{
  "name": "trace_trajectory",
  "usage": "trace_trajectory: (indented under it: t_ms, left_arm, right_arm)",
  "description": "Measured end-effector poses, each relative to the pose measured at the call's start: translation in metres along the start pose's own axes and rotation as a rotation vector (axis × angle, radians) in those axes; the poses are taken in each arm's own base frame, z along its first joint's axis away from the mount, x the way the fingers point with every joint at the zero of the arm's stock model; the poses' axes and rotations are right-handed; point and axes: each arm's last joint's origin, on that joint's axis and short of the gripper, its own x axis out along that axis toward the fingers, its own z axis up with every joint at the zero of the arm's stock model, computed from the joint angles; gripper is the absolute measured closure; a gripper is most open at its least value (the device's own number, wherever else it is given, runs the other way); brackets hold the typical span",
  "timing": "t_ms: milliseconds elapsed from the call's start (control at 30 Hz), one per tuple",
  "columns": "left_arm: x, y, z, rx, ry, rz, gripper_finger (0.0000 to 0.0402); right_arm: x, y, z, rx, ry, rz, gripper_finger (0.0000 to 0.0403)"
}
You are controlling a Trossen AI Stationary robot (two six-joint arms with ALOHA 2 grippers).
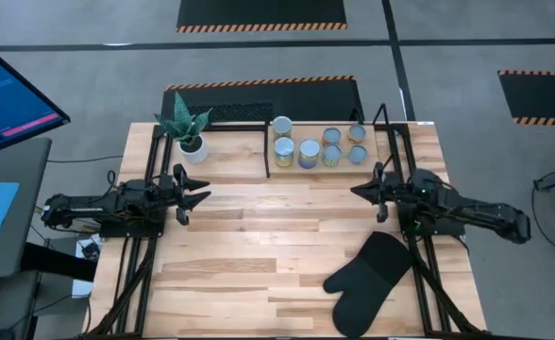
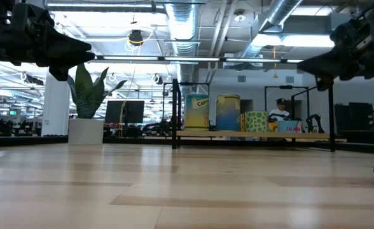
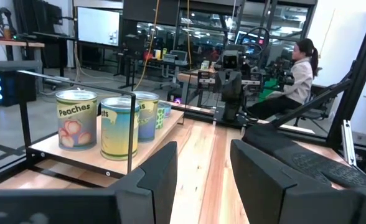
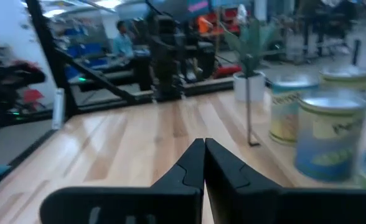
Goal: Pick and place cans onto a shelf
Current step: Return to Home Position
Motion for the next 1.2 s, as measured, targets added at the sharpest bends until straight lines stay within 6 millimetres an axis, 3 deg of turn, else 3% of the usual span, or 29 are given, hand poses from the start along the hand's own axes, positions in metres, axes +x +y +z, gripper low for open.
trace_trajectory:
  t_ms: [500,1200]
  left_arm:
    - [0.000,0.000,0.000,-0.002,-0.001,0.001,0.0262]
    - [0.000,0.000,0.000,-0.001,0.002,0.001,0.0262]
  right_arm:
    - [-0.004,0.024,0.003,-0.014,-0.045,0.231,0.0368]
    - [-0.004,0.023,0.003,-0.014,-0.046,0.220,0.0368]
